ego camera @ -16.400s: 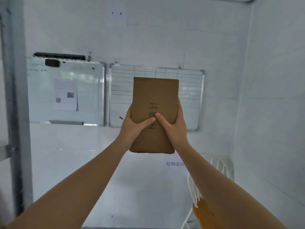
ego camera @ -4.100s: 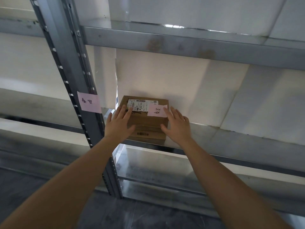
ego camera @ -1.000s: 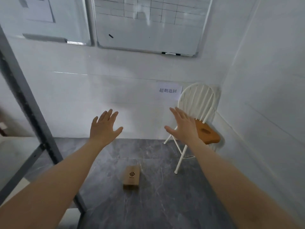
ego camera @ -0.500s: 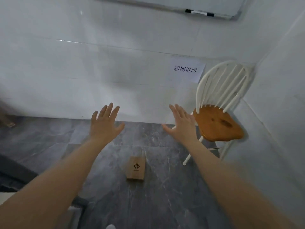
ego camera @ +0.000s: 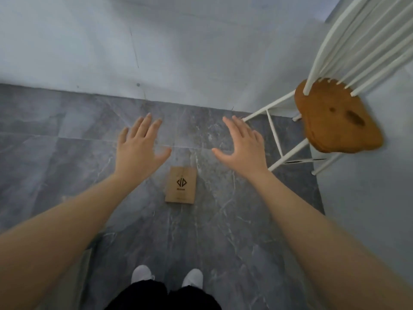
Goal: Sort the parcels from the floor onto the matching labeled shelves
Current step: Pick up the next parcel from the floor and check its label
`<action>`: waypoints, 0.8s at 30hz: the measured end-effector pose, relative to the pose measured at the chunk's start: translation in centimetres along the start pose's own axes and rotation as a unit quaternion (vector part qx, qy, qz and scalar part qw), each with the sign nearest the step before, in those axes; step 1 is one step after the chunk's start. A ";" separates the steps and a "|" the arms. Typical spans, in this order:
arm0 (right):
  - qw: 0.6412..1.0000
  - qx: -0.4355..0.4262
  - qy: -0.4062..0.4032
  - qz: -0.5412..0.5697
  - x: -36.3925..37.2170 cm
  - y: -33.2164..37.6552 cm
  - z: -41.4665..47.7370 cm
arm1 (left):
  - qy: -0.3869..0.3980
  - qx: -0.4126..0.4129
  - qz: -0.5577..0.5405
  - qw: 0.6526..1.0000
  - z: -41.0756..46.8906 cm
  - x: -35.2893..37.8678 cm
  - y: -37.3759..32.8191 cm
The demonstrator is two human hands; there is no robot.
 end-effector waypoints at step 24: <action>0.973 0.149 0.090 0.154 55.2 -11.2 10.4 | 0.094 -0.096 -0.260 0.956 9.8 52.4 15.1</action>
Point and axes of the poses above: each hand's wrist, its own z-axis towards the middle knuckle, its own x-axis out of the palm, y = z × x, the point moved 3 cm from there along z, towards the middle knuckle, and after that the axes turned 4 degrees about y, right-handed, at the moved point
